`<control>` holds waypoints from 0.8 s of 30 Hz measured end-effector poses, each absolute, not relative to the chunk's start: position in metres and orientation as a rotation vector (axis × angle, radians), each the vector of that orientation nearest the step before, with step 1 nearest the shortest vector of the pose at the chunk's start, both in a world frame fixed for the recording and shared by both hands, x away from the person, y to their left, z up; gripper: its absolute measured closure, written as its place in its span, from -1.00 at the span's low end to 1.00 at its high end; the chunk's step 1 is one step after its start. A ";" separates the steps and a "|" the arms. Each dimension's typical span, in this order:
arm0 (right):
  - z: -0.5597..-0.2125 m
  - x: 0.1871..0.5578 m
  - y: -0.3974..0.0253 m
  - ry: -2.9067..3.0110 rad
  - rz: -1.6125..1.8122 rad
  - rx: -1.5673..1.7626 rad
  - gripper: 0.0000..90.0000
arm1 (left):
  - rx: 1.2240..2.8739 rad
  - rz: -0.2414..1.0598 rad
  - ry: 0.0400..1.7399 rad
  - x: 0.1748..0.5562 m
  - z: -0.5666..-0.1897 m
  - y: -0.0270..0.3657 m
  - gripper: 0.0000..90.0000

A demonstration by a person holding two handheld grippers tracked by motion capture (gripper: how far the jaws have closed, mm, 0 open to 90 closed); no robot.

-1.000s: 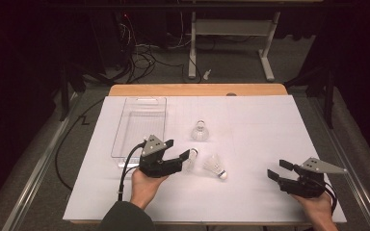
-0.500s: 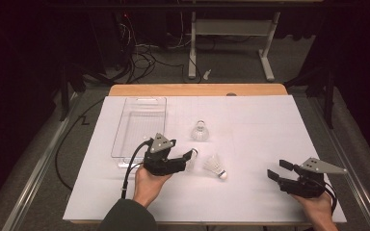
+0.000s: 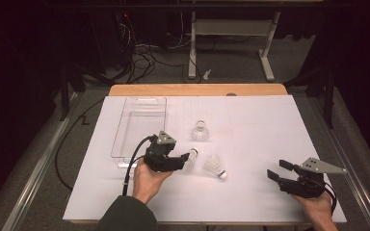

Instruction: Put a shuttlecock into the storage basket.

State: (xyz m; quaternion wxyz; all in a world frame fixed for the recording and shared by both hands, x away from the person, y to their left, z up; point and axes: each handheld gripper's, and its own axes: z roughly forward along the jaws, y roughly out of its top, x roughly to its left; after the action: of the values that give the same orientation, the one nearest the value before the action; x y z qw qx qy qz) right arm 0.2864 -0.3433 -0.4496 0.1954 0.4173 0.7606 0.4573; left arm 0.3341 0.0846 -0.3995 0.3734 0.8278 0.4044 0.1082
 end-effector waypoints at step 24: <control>-0.450 0.287 -0.343 2.139 1.279 1.171 -0.23 | 2.351 0.287 1.063 0.344 -0.411 0.070 0.08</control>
State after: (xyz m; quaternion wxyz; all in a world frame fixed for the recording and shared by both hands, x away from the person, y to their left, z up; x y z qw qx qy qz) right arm 0.2873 -0.3429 -0.4503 0.1927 0.4172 0.7623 0.4557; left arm 0.3438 0.0695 -0.4112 0.2696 0.8721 0.3942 0.1065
